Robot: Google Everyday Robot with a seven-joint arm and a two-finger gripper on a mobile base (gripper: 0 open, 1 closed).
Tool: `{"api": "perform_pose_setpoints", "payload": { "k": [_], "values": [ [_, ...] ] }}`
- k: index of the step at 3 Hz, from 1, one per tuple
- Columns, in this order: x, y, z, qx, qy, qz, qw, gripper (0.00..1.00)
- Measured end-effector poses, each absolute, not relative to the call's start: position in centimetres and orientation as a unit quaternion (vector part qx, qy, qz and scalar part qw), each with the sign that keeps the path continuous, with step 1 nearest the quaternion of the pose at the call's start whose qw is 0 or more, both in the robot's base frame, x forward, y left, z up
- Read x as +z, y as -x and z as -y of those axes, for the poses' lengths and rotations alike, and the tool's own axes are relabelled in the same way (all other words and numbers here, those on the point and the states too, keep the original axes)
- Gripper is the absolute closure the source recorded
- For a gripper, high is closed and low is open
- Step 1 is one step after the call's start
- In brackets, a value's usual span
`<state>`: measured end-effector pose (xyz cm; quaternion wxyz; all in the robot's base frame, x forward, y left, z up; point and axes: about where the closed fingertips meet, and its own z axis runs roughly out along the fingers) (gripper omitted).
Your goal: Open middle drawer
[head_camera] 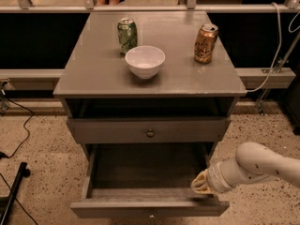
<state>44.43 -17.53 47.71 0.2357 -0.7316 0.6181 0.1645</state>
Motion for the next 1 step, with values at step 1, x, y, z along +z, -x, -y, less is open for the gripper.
{"api": "perform_pose_setpoints", "payload": {
  "k": [1],
  "values": [
    [50.3,-44.13,19.41,0.157,0.719,-0.622,0.268,1.0]
  ]
}}
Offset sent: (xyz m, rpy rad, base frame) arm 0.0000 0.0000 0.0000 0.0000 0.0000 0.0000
